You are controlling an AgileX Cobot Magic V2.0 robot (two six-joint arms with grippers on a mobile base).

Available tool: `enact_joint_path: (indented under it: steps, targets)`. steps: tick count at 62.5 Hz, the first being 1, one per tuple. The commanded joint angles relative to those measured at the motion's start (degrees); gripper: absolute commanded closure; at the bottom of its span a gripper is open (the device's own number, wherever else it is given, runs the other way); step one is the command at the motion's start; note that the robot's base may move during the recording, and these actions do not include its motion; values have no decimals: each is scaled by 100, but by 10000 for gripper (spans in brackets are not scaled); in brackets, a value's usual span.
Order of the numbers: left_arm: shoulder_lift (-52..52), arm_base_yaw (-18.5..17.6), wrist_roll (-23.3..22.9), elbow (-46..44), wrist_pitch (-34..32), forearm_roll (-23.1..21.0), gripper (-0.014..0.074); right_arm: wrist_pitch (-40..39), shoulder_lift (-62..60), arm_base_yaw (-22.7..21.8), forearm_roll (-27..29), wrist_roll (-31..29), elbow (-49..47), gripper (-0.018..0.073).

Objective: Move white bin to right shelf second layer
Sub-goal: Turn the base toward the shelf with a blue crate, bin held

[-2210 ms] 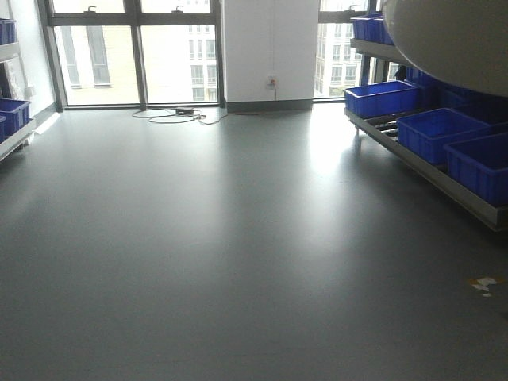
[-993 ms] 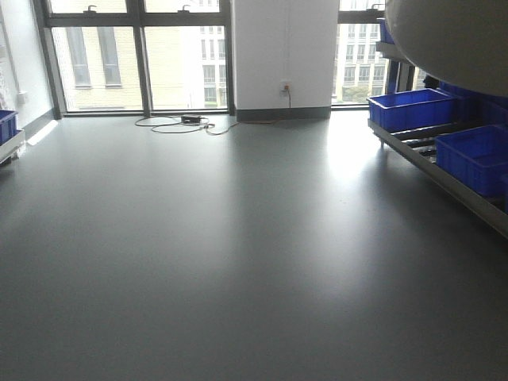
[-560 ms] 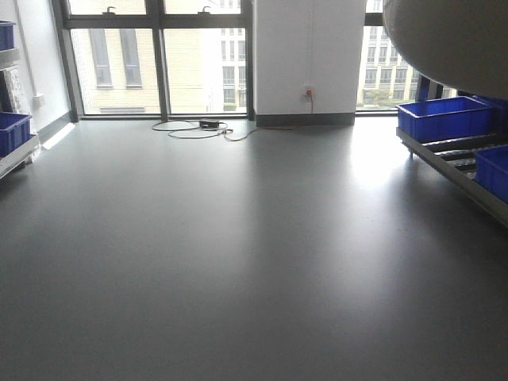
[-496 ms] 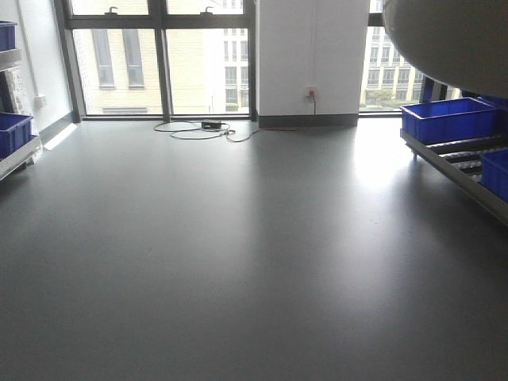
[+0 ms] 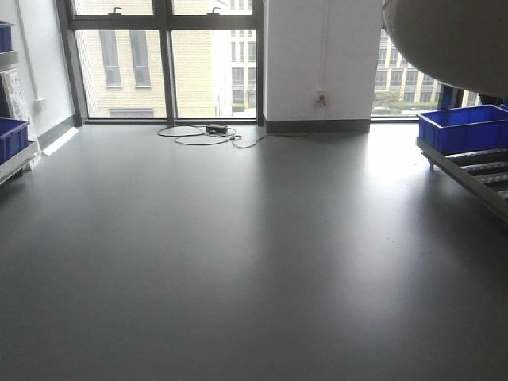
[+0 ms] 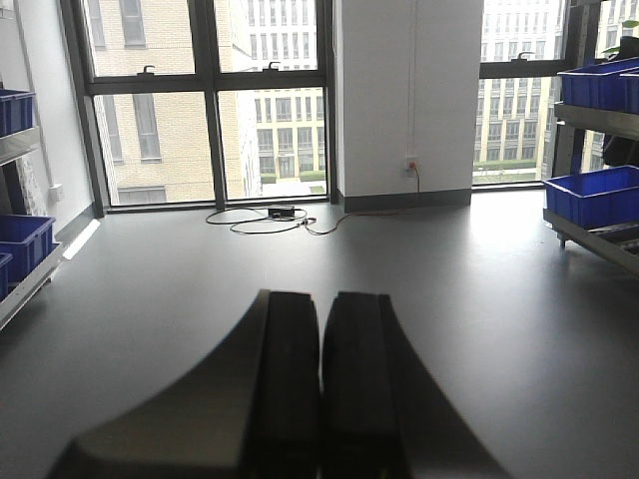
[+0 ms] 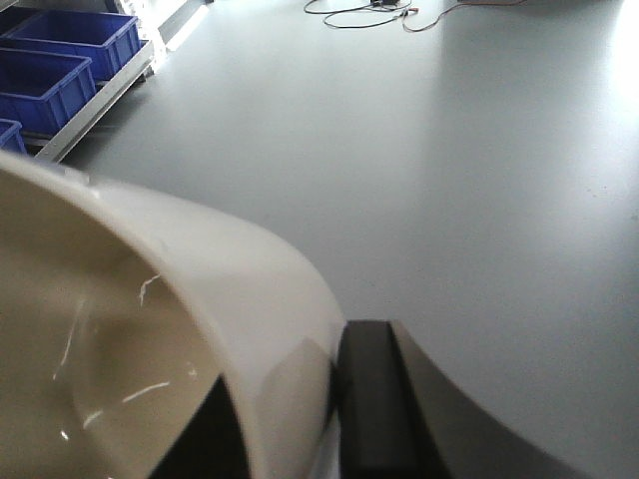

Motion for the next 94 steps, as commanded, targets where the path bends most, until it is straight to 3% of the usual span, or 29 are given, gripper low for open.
enact_joint_path:
  steps: [1, 94]
  targets:
    - [-76, -19, -43, 190, -499, -29, 512, -604, 9, -41, 16, -7, -178, 503]
    - [-76, -19, -43, 190, -499, -29, 512, -604, 9, -41, 16, -7, -178, 503]
